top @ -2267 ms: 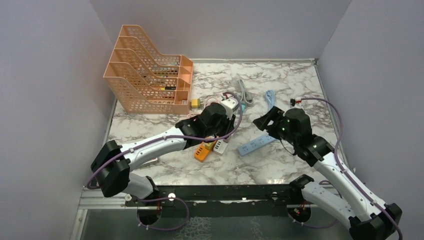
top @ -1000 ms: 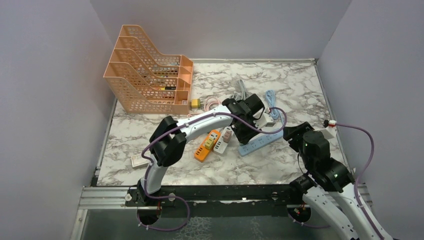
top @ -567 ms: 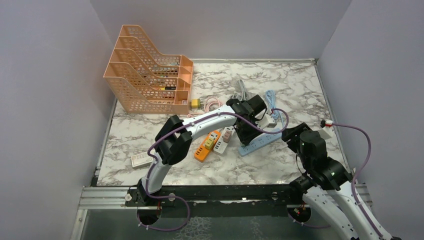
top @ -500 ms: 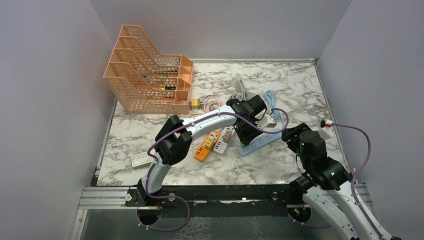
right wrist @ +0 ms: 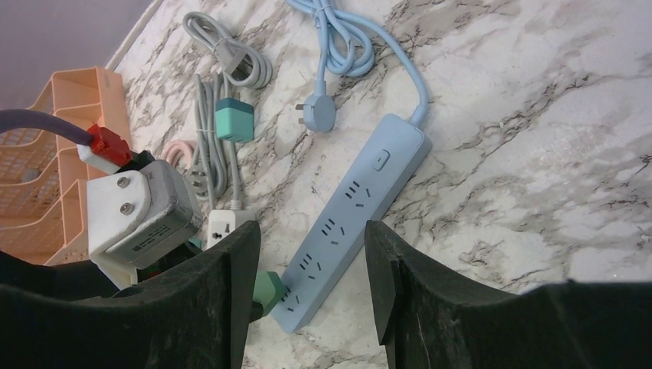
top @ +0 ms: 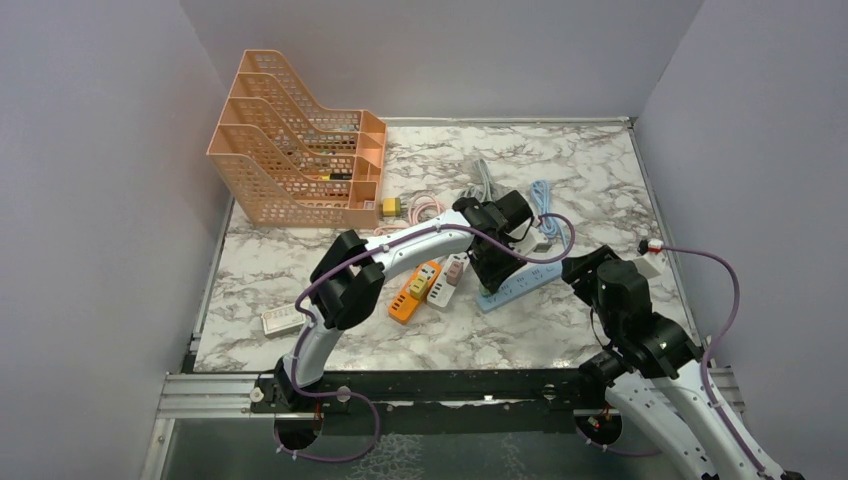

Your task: Insert the plug

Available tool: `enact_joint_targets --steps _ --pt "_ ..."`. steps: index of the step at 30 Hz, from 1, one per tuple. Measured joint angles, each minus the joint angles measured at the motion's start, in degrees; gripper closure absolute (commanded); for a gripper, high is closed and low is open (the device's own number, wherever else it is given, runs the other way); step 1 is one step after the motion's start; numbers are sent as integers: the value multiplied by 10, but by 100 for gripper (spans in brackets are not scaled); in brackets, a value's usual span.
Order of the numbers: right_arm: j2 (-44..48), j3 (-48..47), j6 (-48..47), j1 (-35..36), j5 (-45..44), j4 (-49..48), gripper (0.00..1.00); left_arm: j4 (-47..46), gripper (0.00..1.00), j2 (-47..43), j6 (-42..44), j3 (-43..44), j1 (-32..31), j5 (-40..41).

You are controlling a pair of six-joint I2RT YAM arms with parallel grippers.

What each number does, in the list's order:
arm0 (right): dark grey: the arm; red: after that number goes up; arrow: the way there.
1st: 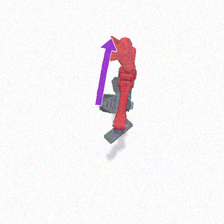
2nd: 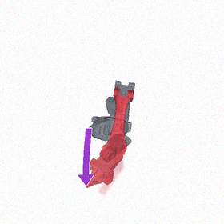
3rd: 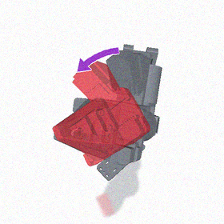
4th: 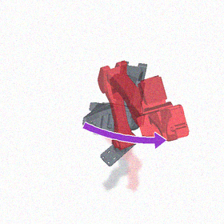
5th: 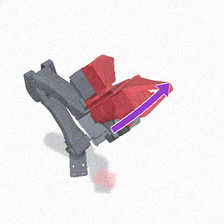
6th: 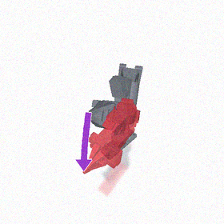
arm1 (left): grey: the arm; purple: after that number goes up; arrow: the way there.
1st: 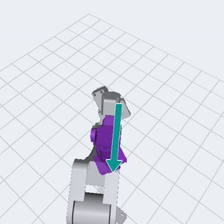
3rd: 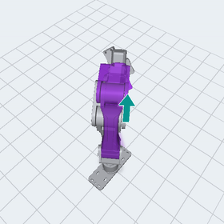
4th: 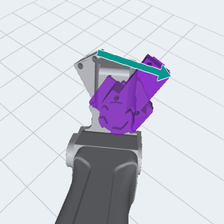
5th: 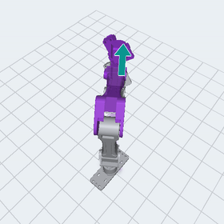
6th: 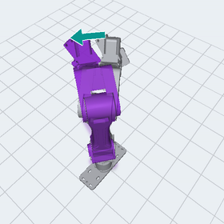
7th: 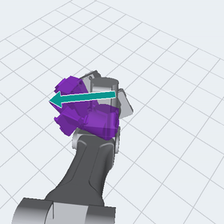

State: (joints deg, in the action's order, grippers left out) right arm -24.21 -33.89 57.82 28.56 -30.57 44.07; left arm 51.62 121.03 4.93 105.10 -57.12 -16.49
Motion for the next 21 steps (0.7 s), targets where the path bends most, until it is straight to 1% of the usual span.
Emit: enact_joint_targets --steps 21 --pt "7 1 0 0 0 0 48 -2 100 14 -44 0 -1 10"
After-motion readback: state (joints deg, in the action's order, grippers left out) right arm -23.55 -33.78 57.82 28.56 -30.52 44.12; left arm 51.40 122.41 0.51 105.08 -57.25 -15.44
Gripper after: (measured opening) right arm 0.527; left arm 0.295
